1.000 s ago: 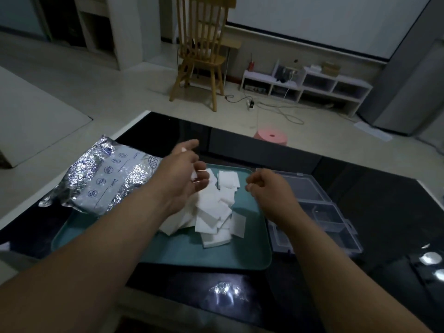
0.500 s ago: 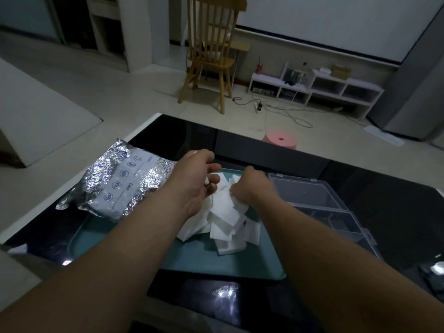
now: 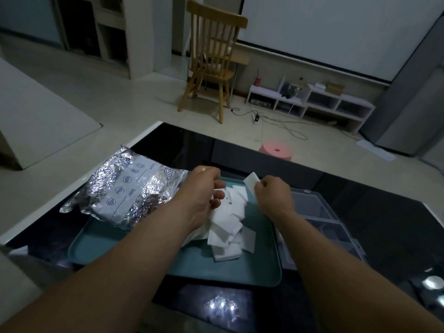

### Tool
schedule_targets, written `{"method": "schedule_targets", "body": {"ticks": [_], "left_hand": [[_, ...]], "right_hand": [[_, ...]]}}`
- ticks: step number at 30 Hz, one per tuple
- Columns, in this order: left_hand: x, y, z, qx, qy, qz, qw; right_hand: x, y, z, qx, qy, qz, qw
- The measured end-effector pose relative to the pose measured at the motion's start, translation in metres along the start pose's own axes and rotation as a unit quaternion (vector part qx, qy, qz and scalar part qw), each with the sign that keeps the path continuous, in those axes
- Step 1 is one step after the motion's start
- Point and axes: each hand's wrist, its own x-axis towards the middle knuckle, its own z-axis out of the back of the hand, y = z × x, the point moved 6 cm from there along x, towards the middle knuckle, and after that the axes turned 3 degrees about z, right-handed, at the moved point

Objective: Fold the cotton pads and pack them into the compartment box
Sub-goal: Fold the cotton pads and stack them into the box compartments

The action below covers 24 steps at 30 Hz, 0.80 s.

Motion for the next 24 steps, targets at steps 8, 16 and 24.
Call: {"method": "schedule_targets", "body": {"ticks": [8,16,24], "left_hand": [[-0.026,0.019,-0.048,0.083,0.139,-0.035,0.986],[-0.039,0.024,-0.045,-0.036,0.208,0.108,0.971],[-0.041,0.042,-0.048,-0.049,0.283,0.163,0.944]], "right_hand": [[-0.098,0.047,0.052,0.069,-0.111,0.177,0.975],[-0.118,0.048,0.055,0.078,0.030,0.294,0.952],[-0.111,0.043,0.051,0.124,0.068,0.298,0.944]]}}
